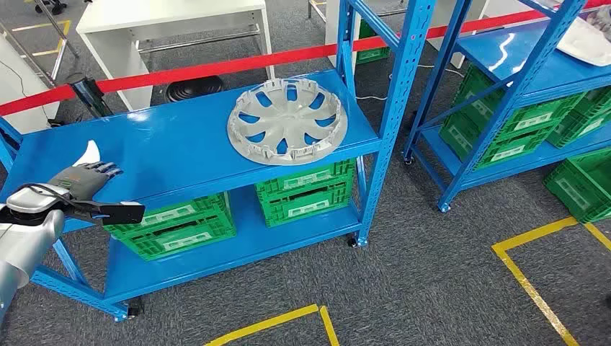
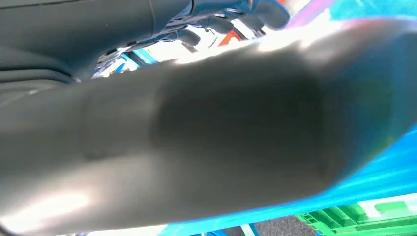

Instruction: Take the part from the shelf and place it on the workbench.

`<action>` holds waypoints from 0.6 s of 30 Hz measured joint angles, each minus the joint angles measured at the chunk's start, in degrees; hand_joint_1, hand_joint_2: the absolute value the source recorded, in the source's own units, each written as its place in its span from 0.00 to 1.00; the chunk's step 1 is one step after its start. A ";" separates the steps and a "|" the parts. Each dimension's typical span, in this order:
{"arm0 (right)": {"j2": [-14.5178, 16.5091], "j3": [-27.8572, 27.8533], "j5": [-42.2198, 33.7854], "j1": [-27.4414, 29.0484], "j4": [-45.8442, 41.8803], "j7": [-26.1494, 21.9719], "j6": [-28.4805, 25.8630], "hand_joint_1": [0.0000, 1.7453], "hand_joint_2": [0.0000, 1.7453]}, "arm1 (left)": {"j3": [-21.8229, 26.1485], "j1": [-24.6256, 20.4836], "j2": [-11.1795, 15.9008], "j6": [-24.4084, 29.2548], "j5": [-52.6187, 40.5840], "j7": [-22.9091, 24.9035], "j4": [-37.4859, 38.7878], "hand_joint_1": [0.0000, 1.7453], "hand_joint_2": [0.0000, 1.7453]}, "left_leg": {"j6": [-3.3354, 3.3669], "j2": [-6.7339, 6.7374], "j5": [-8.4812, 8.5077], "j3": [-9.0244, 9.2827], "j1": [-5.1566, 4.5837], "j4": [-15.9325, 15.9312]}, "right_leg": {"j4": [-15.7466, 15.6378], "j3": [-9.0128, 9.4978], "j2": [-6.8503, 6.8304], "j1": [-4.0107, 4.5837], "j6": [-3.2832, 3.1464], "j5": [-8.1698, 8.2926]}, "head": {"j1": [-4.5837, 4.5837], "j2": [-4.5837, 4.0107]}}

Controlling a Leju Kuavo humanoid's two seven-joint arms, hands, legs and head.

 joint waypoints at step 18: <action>0.13 -0.39 0.46 -0.26 0.00 -0.04 0.02 0.00 0.00 | -0.31 -1.50 -0.93 -0.58 0.07 1.01 0.54 0.00 0.00 | 2.40 0.26 -4.19 5.71 -0.11 -1.54 | 1.25 -5.21 -0.03 -0.06 1.77 2.68 | 0.00 0.00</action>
